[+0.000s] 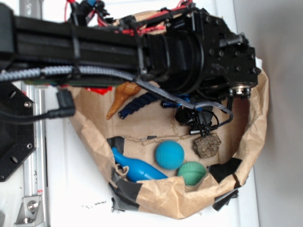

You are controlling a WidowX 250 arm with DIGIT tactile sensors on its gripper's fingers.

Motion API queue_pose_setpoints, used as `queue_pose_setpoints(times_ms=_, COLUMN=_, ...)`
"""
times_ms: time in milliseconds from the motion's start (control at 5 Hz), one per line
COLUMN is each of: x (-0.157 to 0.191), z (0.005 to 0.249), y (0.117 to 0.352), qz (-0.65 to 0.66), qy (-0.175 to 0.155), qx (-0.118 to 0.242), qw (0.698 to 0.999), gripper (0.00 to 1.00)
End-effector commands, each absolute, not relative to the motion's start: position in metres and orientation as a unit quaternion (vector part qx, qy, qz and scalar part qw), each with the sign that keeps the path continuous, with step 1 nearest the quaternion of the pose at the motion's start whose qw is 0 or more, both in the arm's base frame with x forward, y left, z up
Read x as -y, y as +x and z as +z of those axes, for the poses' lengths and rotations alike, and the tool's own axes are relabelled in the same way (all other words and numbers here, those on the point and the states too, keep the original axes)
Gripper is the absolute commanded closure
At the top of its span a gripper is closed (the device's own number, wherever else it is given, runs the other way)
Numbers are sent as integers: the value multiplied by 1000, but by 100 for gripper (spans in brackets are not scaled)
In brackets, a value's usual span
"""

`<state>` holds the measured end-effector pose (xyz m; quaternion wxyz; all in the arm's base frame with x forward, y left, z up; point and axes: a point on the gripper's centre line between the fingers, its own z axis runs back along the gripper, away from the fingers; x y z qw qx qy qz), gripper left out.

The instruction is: Grab the blue rope.

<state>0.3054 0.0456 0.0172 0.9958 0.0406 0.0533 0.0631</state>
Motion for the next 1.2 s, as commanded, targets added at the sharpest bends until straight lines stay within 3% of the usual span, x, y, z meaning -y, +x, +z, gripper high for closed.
queue_pose_setpoints(times_ms=0, x=-46, z=113, y=293, qz=18, qy=61, qx=23, qw=998, gripper=100)
queue_pose_setpoints(times_ms=200, x=-40, z=149, y=278, qz=21, qy=51, qx=57, qw=997, gripper=100)
queue_pose_setpoints(times_ms=400, x=-36, z=158, y=274, qz=-14, qy=52, qx=41, qw=998, gripper=100)
queue_pose_setpoints(times_ms=600, x=-28, z=159, y=265, qz=21, qy=29, qx=27, qw=999, gripper=100)
queue_pose_setpoints(times_ms=800, x=-23, z=159, y=261, qz=73, qy=64, qx=45, qw=994, gripper=100)
queue_pose_setpoints(times_ms=1000, x=-23, z=154, y=256, qz=143, qy=73, qx=24, qw=987, gripper=86)
